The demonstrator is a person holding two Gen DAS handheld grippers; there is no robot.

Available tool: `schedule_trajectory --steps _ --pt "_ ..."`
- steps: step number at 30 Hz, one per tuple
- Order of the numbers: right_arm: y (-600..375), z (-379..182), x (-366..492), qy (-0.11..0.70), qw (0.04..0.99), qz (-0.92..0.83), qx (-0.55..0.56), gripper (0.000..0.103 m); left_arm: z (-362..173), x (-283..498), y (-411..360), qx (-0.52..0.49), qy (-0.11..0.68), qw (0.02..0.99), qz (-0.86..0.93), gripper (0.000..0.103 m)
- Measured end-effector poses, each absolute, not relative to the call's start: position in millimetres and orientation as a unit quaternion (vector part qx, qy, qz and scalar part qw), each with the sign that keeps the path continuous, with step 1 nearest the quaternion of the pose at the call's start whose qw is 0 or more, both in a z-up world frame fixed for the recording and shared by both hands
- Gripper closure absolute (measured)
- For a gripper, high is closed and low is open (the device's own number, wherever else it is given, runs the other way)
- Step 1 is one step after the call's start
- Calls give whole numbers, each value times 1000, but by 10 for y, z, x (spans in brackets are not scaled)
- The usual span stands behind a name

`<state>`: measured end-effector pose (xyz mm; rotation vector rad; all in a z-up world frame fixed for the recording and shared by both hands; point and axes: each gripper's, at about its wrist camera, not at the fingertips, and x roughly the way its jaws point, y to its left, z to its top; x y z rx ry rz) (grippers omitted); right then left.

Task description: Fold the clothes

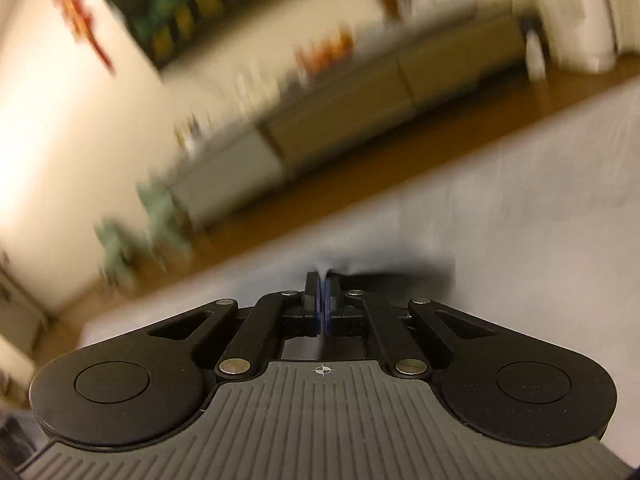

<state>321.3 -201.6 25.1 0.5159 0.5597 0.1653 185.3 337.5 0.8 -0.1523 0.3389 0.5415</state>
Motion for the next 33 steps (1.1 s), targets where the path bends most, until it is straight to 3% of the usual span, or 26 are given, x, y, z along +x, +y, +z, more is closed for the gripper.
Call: schedule_trajectory --steps 4,6,10,11,12,14,18,20,21,22,24,27,30,33 --pt "-1931 1254 2458 152 967 48 197 103 180 1807 3291 -101 128 941 295 96" --pt "-1848 1549 2153 119 979 22 162 103 56 2008 3263 -81 184 936 287 95" --pt "-1766 1249 2178 175 978 -34 112 101 -379 2437 3166 -17 297 917 266 95" --pt "-1746 1174 2184 189 976 -48 100 85 -482 2496 3123 10 307 913 268 95" --pt "-1829 968 2245 224 967 -60 107 77 -577 2552 3085 36 317 908 270 95" --pt "-2175 485 2314 298 935 -73 175 71 -604 2584 3076 50 318 908 269 95" --pt "-2680 196 2037 328 886 -53 324 66 -545 2550 3129 18 322 910 260 89" --pt "-2692 362 1783 293 897 -31 330 40 -485 2484 3135 7 328 914 238 67" --pt "-2652 398 1656 291 901 -19 321 35 -439 2432 3128 5 331 917 221 38" --pt "-2605 397 1546 299 903 -4 309 28 -391 2373 3117 4 332 921 204 16" --pt "-2510 397 1326 314 905 25 286 26 -271 2084 3026 28 318 932 170 6" --pt "-2419 365 1036 333 905 41 263 26 -187 1562 2968 68 305 939 141 4" --pt "-2286 379 915 333 906 68 251 18 -179 1062 2993 107 291 939 147 0" --pt "-2202 365 796 339 906 86 240 16 -263 617 3138 91 310 935 147 0"
